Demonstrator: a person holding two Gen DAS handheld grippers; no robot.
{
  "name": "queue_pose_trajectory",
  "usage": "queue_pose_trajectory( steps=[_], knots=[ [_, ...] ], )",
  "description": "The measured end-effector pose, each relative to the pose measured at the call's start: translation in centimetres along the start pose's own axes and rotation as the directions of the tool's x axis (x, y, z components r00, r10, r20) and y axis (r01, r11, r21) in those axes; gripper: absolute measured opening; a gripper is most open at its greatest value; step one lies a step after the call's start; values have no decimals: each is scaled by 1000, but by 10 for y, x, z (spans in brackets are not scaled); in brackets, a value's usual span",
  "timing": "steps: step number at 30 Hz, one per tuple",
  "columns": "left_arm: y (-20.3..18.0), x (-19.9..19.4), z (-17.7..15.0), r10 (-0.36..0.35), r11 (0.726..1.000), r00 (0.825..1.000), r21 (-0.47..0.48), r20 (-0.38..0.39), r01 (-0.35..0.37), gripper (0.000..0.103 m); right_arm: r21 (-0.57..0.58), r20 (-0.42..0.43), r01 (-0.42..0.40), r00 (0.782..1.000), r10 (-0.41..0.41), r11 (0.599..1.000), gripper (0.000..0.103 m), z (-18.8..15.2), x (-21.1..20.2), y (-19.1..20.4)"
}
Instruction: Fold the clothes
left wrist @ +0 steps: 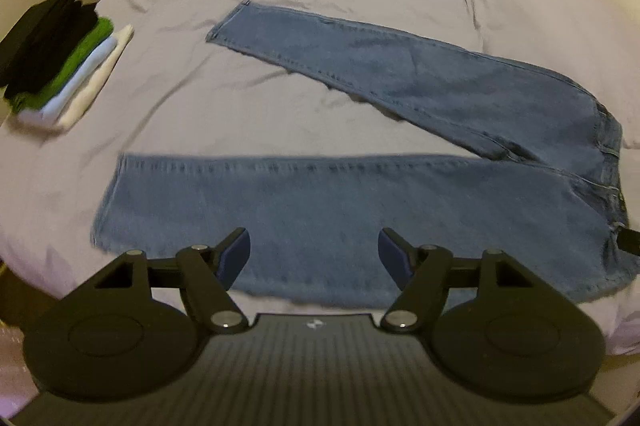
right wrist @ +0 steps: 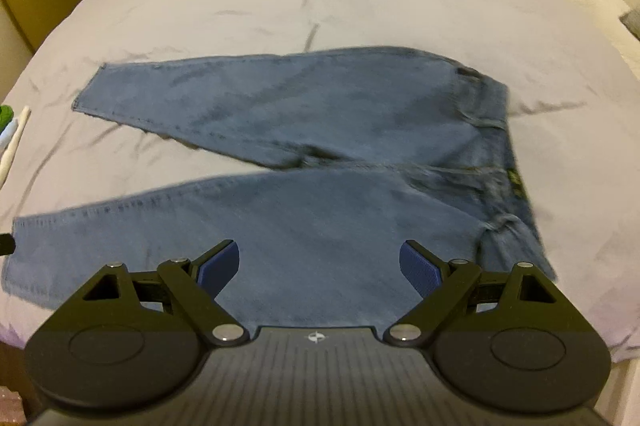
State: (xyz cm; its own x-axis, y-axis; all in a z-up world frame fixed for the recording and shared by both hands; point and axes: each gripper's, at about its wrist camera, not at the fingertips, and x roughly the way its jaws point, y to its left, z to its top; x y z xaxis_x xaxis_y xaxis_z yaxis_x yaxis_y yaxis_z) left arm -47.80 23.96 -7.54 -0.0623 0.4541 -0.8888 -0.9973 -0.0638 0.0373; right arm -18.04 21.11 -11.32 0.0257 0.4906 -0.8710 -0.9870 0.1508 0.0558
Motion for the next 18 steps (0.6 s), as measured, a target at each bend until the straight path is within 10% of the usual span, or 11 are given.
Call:
queue_pose_trajectory(
  steps=[18],
  knots=[
    [-48, -55, -52, 30, 999, 998, 11, 58, -31, 78, -14, -16, -25, 1000, 25, 1000, 89, -40, -36, -53]
  ],
)
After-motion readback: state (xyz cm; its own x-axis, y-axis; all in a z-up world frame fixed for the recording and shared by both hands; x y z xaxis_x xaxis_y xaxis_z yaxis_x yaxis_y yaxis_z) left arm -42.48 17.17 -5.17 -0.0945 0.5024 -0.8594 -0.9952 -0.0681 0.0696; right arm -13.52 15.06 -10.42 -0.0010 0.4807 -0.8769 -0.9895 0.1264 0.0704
